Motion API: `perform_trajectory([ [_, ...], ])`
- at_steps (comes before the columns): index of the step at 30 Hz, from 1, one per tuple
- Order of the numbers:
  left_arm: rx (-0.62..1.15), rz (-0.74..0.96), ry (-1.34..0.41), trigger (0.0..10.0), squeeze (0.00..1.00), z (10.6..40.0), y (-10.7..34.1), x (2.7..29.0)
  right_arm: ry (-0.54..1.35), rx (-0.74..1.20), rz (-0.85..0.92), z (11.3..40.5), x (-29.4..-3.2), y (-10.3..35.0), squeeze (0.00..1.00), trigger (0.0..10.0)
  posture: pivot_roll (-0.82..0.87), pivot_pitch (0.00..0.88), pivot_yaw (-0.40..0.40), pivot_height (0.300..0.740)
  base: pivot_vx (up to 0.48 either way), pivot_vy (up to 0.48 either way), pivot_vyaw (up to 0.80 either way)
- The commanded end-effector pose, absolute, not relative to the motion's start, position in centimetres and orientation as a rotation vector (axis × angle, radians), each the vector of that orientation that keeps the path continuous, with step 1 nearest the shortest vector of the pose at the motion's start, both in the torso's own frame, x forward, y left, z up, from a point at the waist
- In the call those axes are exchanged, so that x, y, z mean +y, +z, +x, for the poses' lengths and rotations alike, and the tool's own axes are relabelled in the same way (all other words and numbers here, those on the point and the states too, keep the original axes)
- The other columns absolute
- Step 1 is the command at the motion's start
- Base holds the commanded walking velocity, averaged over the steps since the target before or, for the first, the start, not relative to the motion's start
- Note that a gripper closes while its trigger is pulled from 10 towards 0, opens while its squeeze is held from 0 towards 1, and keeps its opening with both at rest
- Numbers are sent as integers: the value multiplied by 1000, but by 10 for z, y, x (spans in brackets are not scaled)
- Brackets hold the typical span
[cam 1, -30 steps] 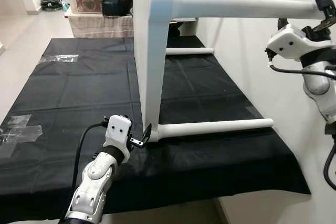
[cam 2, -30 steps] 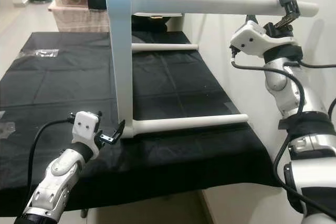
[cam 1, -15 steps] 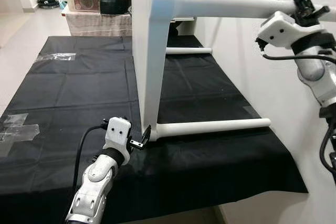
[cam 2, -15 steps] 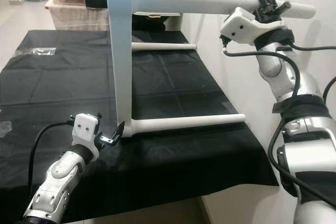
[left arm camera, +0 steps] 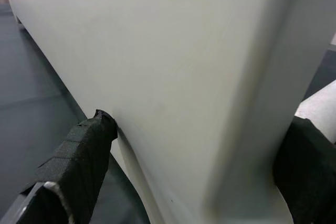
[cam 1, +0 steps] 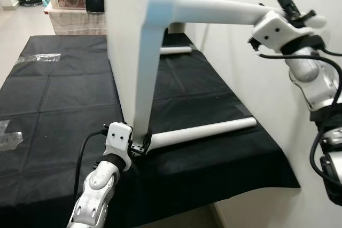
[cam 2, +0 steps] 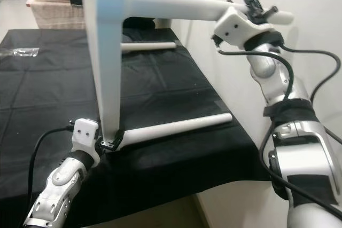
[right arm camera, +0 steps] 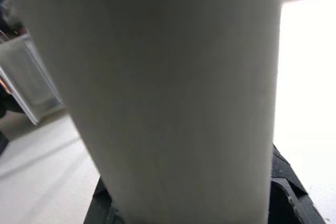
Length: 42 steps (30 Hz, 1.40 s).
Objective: Building children table
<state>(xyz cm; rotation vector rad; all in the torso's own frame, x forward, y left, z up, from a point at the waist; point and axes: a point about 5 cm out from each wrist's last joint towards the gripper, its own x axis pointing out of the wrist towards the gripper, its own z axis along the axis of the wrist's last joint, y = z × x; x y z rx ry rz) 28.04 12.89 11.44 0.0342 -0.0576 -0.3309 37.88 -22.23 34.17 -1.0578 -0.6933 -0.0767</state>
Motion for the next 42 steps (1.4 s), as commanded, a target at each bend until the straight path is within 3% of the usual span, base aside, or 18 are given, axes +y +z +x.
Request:
perform_trajectory([
  [1, -45, 44, -355, 10000, 0, 279, 112, 122, -74, -842, -789, 372, -208, 360, 0, 0, -28, 0, -122, 740, 0, 0, 0],
  [4, -43, 39, -361, 10000, 0, 277, 111, 119, -71, -826, -747, 373, -204, 363, 0, 0, -28, 0, -121, 740, 0, 0, 0],
  [7, -40, 32, -358, 10000, 0, 275, 110, 118, -38, -828, -733, 373, -185, 372, 0, 0, -27, 0, -123, 740, 0, 0, 0],
  [14, -57, 49, -293, 10000, 0, 277, 115, 134, 40, -781, -744, 378, -159, 368, 0, 0, -18, 0, -133, 740, 0, 0, 0],
  [15, -79, 62, -209, 10000, 0, 278, 123, 155, 79, -742, -761, 383, -150, 361, 0, 0, -8, 0, -143, 740, 0, 0, 0],
  [17, -86, 67, -183, 10000, 0, 278, 125, 161, 88, -729, -764, 384, -148, 359, 0, 0, -8, 0, -143, 740, 0, 0, 0],
  [18, -100, 92, -125, 10000, 0, 275, 130, 179, 100, -704, -762, 386, -147, 354, 0, 0, 12, 0, -159, 740, 0, 0, 0],
  [27, -126, 177, 22, 10000, 0, 258, 146, 230, 159, -573, -662, 390, -140, 339, 0, 0, 46, 0, -177, 740, 0, 0, 0],
  [28, -132, 188, 34, 10000, 0, 255, 149, 234, 166, -533, -649, 393, -139, 335, 0, 4471, 53, 0, -179, 740, 0, 0, 0],
  [29, -132, 188, 34, 10000, 0, 255, 149, 234, 166, -533, -649, 393, -139, 335, 0, 4471, 53, 0, -179, 740, 0, 0, 0],
  [30, -137, 193, 39, 10000, 0, 253, 151, 236, 169, -504, -646, 394, -138, 331, 0, 6706, 64, 0, -185, 740, 0, 0, 0],
  [31, -144, 197, 46, 10000, 0, 251, 154, 237, 166, -479, -645, 396, -137, 328, 0, 10000, 71, 0, -189, 740, 0, 0, 0],
  [33, -148, 200, 51, 10000, 0, 250, 156, 238, 163, -464, -646, 398, -137, 325, 0, 10000, 75, 0, -190, 740, 0, 0, 0],
  [34, -153, 207, 62, 10000, 0, 248, 159, 241, 172, -462, -556, 398, -140, 324, 918, 10000, 78, 0, -191, 740, 0, 0, 0],
  [35, -153, 207, 62, 10000, 0, 248, 159, 241, 172, -462, -556, 398, -140, 324, 918, 10000, 78, 0, -191, 740, 0, 0, 0],
  [36, -154, 210, 65, 10000, 0, 248, 159, 242, 179, -464, -505, 398, -142, 324, 1000, 10000, 78, 0, -191, 740, 0, 0, 0],
  [42, -147, 218, 65, 10000, 0, 248, 160, 245, 134, -465, -567, 395, -154, 319, 1000, 10000, 71, 0, -177, 740, 0, 0, 0],
])
